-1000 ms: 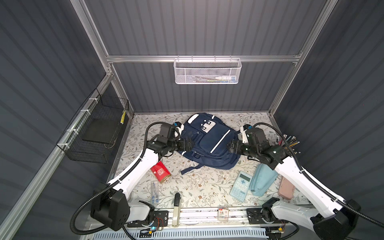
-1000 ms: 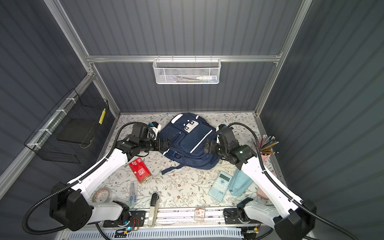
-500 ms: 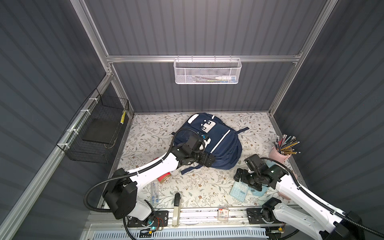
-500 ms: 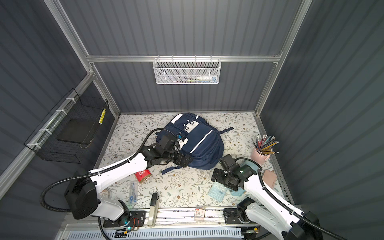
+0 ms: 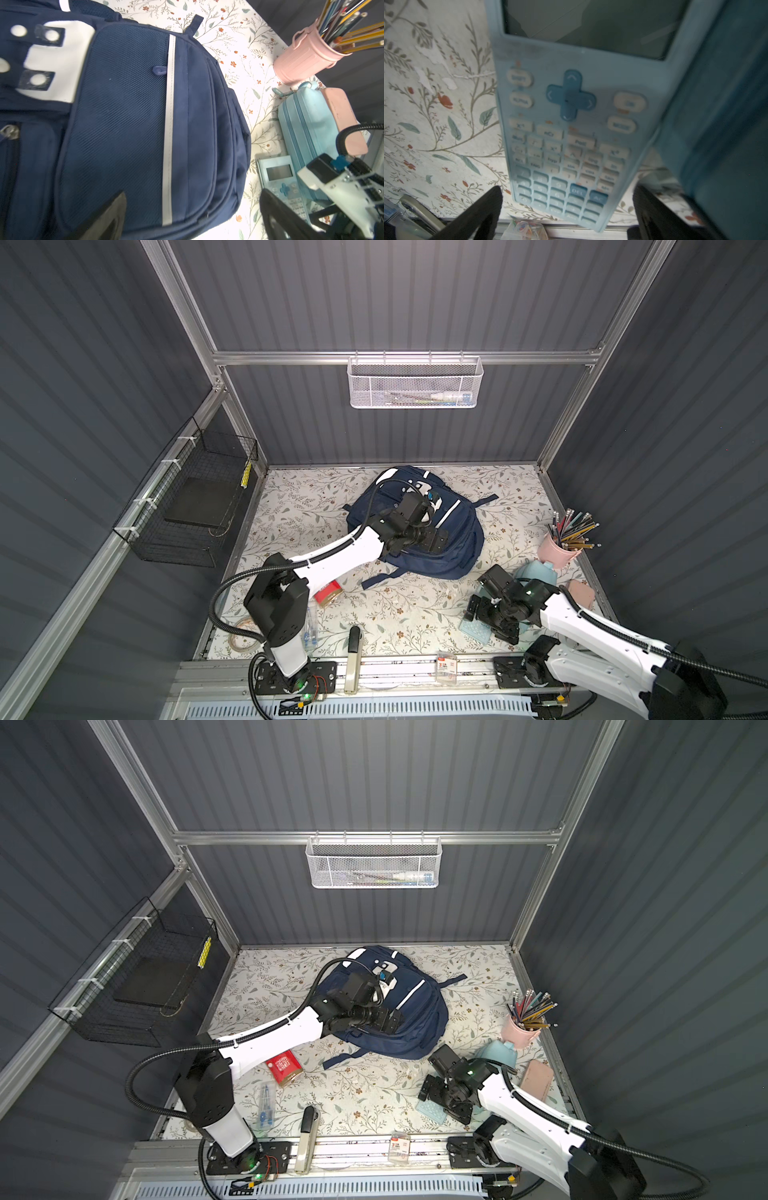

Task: Pack the student bag
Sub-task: 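Move the right gripper to the light blue calculator and grasp it, then lift the calculator with the right gripper while the left holds the backpack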

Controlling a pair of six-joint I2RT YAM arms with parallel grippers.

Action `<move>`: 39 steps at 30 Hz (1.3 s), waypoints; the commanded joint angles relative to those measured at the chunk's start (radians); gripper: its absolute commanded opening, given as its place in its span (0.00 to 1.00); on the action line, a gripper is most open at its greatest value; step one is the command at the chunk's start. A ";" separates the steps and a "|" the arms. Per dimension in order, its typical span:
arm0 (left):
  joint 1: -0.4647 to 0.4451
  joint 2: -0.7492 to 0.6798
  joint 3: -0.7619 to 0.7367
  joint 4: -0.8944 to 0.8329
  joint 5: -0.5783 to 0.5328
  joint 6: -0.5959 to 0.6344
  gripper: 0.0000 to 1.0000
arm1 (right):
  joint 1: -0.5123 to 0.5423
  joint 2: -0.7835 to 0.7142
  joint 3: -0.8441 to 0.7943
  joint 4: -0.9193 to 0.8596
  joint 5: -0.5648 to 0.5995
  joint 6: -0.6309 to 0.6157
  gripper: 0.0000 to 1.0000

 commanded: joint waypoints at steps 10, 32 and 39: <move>0.001 0.039 0.041 -0.065 -0.051 0.004 1.00 | 0.025 0.272 0.109 0.009 0.185 -0.013 0.99; -0.015 0.127 0.100 -0.121 -0.221 0.114 1.00 | 0.048 0.512 0.161 0.068 0.309 -0.161 0.67; -0.014 0.128 0.113 -0.133 -0.187 0.138 1.00 | 0.029 0.377 0.167 0.018 0.325 -0.176 0.57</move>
